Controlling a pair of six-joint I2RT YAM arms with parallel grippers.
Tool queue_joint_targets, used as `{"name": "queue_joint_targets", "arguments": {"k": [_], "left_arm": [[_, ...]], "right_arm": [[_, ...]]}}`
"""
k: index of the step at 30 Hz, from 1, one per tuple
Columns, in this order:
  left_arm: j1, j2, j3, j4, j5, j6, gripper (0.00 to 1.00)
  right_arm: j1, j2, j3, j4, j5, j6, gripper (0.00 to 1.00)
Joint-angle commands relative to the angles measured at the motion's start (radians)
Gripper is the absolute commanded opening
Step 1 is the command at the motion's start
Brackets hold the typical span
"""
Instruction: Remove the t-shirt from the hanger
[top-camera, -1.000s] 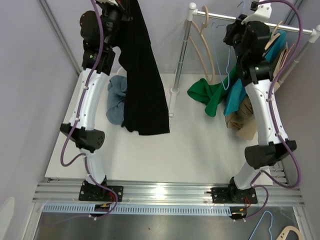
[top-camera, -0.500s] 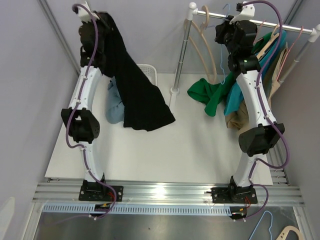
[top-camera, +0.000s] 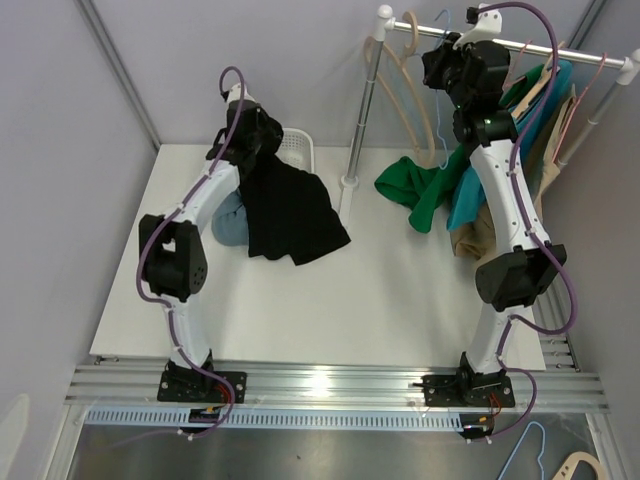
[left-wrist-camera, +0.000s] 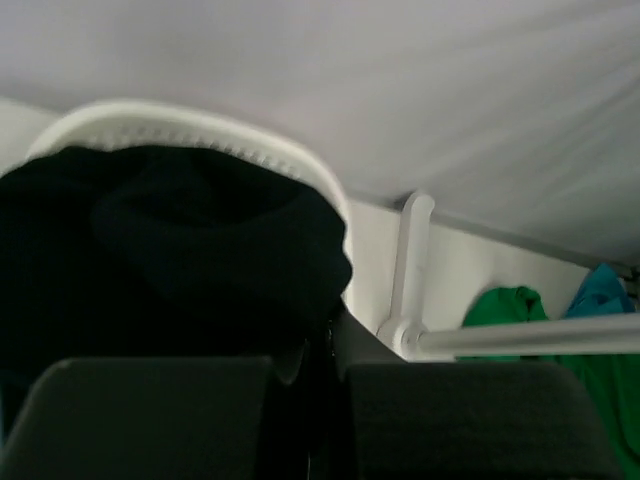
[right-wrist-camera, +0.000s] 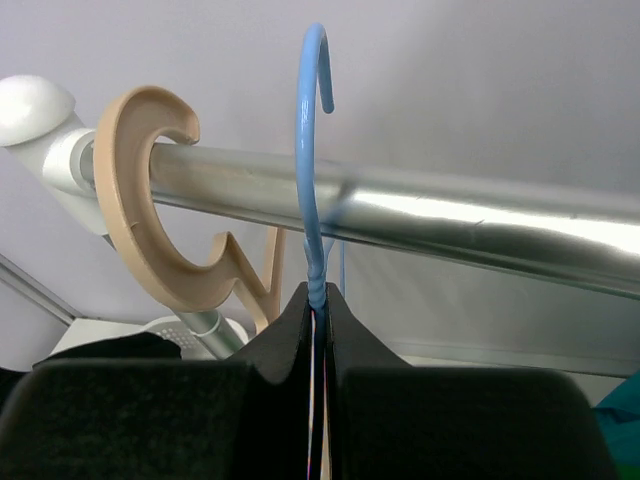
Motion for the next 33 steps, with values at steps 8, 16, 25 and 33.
{"name": "queue_joint_targets", "arguments": {"k": [8, 16, 25, 33], "left_arm": [[0.018, -0.323, -0.406, 0.024, 0.006, -0.185, 0.01], [0.018, -0.089, -0.138, -0.175, 0.267, -0.111, 0.01], [0.035, -0.114, 0.109, -0.314, 0.209, -0.008, 1.00], [0.029, -0.320, 0.039, -0.374, 0.166, 0.034, 0.99]], "right_arm": [[0.043, -0.081, -0.103, 0.037, -0.011, -0.021, 0.00], [0.038, -0.092, -0.092, -0.002, -0.002, -0.024, 0.25], [0.001, -0.170, -0.040, -0.129, 0.054, -0.028, 0.33], [-0.003, -0.368, -0.178, -0.184, 0.149, -0.024, 0.43]]}}
